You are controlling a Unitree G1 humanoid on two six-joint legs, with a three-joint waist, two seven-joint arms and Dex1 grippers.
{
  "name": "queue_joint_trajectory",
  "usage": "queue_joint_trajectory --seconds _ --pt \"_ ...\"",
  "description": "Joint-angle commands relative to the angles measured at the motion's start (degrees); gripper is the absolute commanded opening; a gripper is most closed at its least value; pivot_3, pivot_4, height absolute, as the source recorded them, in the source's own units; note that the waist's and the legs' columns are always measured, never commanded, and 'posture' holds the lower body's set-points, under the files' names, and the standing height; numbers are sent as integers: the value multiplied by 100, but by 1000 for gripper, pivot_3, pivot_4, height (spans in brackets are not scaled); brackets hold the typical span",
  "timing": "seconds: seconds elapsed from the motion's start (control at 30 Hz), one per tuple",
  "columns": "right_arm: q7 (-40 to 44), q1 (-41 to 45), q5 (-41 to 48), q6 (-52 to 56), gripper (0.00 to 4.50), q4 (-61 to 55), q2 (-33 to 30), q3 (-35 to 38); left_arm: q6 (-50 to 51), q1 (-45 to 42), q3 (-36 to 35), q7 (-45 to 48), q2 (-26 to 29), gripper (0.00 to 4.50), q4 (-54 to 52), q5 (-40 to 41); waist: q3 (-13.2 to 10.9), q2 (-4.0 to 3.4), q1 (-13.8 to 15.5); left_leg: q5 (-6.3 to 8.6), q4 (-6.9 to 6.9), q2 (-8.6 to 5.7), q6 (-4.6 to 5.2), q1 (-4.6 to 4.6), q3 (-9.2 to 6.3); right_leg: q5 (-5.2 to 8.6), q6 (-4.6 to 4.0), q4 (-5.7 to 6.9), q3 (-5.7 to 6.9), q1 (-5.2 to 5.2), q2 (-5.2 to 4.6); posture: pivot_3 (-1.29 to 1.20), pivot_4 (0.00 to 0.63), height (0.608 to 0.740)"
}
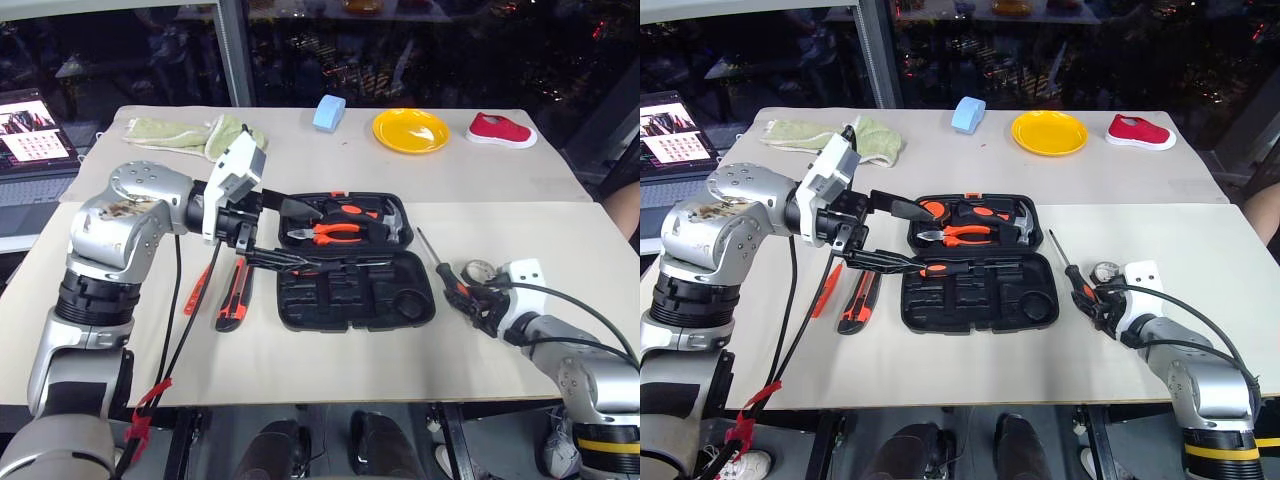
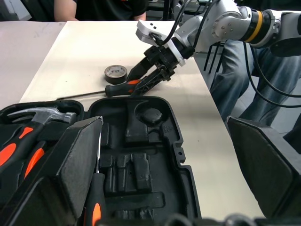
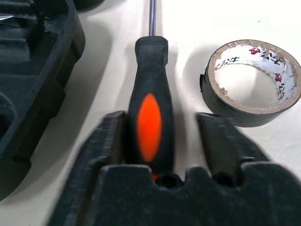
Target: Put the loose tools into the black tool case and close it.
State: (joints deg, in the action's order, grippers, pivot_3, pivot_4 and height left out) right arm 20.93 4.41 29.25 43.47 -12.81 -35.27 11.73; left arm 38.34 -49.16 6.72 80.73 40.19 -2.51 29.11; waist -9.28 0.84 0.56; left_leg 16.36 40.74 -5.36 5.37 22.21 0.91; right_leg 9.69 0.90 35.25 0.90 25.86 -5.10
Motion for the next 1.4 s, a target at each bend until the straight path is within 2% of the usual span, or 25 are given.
queue_joint_trajectory --seconds 0.03,0.13,0.2,0.3,0.47,0.57,0.73,0.93,1.23,1.4 --pt "49 -44 119 72 1086 -379 18 272 -184 -30 -11 22 84 4500 -49 -43 0 0 -1 -1 0 0 1 1 0 0 0 1 -1 2 0 0 150 732" --pt "270 -36 598 334 1047 -789 -186 786 -227 -9 -10 5 107 4500 -52 -32 -1 -1 3 -3 0 0 6 7 0 0 0 0 0 8 -1 0 150 732" --pt "971 168 1131 479 1047 -1043 -700 1118 -250 -1 -32 -3 152 4500 -46 -42 -3 -5 7 -8 0 -3 15 15 1 -1 0 1 -1 18 -2 0 150 732" --pt "1635 491 1380 428 1047 -1018 -1254 1184 -316 8 -40 12 224 4500 1 -77 -4 -6 -6 -17 0 -3 33 17 2 -1 1 -3 1 18 -2 0 150 732" --pt "3026 1484 1066 -85 1047 -281 -1935 294 -314 -27 -78 14 354 4500 13 -87 -4 -3 -19 -18 -1 9 36 10 1 -4 -6 -9 3 8 4 0 150 732" --pt "4515 1990 77 -1544 1047 405 -2115 -931 -206 -3 -127 -39 469 4500 -118 -43 -4 -3 -20 -14 2 9 47 14 4 -4 -6 -12 3 10 3 0 150 732" --pt "5780 2793 -1087 -3432 1047 1873 -1810 -2057 -77 82 -177 -74 701 4500 -341 9 -6 -1 -26 -10 8 7 56 27 15 -6 -2 -14 5 22 -3 0 150 732" --pt "5882 3766 -1817 -4256 1047 3434 -1079 -2481 91 222 -265 -198 842 4500 -582 111 -7 -1 -39 -9 9 5 46 35 13 -7 -2 -16 11 33 -5 0 150 732" --pt "6170 4460 -2615 -5755 1047 5083 -658 -2729 195 312 -313 -313 896 4500 -718 179 -8 -3 -59 2 7 2 10 33 7 -7 -3 -15 21 32 -4 0 150 732" --pt "6180 4617 -2664 -5693 1047 5355 -526 -2656 133 299 -293 -338 880 4500 -674 148 -8 -3 -93 -2 7 2 -3 32 4 -8 -5 -13 36 29 -3 0 150 732"
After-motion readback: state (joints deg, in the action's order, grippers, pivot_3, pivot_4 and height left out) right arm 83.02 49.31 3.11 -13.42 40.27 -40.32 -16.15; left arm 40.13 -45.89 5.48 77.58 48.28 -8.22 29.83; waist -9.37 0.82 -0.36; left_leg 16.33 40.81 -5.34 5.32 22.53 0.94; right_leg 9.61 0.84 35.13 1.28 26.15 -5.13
